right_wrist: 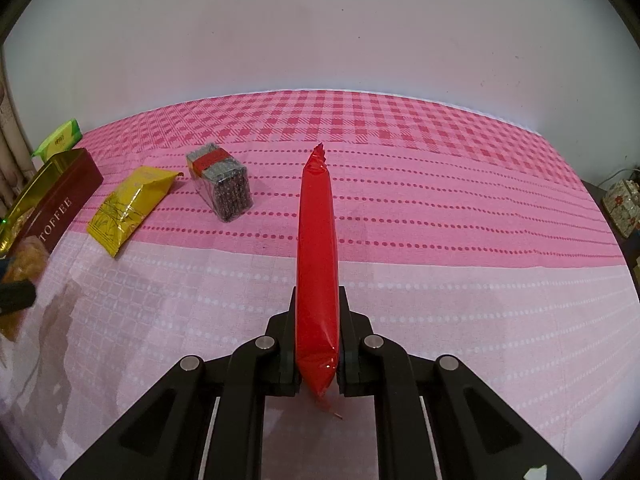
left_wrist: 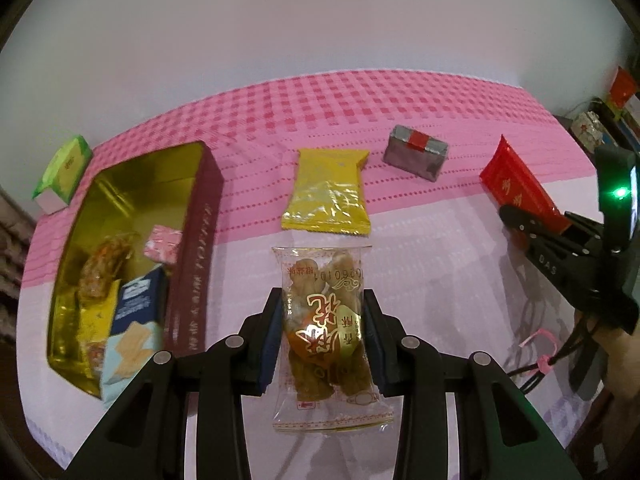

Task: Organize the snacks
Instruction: 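Grasp the clear twisted-dough snack bag with the left gripper, then carry the snack bag into the tin with the left gripper and release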

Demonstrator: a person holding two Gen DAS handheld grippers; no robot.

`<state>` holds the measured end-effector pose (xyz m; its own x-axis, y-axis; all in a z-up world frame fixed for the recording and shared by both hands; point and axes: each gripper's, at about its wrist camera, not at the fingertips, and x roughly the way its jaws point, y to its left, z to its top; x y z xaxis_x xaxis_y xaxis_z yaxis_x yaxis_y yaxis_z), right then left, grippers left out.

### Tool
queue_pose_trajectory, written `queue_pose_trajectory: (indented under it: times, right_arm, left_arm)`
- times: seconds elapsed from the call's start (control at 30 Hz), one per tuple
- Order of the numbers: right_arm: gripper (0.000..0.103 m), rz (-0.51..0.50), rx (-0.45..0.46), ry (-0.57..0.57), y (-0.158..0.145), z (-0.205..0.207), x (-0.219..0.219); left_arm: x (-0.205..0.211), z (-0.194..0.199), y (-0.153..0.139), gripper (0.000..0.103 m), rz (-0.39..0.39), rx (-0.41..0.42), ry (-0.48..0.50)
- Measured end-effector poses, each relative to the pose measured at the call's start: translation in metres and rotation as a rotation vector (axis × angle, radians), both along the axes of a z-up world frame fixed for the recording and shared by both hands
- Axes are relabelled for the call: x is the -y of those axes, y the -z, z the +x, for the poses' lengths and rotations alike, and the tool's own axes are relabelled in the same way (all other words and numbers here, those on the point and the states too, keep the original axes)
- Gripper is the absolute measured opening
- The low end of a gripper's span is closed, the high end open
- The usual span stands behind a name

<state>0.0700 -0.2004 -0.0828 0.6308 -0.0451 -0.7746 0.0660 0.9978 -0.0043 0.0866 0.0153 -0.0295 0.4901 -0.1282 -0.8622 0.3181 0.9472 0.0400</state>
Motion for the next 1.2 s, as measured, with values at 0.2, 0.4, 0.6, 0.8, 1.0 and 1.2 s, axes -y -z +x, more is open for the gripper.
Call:
queue_pose_trajectory:
  times: [0.2,0.4,0.6,0.8,1.0,1.2]
  right_arm:
    - [0.011,-0.005,-0.001,-0.001,0.0,0.001,-0.001]
    - [0.011,-0.011,-0.001,-0.002,0.0,0.001,-0.001]
    - [0.01,-0.012,-0.001,-0.002,0.0,0.001,-0.001]
    - [0.01,-0.013,-0.001,-0.001,0.0,0.001,-0.002]
    - [0.011,-0.016,-0.002,-0.001,0.0,0.001,-0.001]
    - [0.011,-0.027,-0.002,-0.001,-0.001,0.0,-0.002]
  left_arm:
    - [-0.019,0.0,-0.02,0.038,0.014,0.058,-0.026]
    - [-0.054,0.007,-0.034,0.038,0.013,0.093,-0.092]
    - [-0.102,0.018,-0.037,0.038,0.019,0.109,-0.184]
    - [-0.151,0.029,-0.03,0.038,0.034,0.098,-0.269]
    - [-0.181,0.035,-0.013,0.038,0.021,0.058,-0.319]
    - [-0.19,0.038,0.004,0.038,0.03,0.028,-0.319]
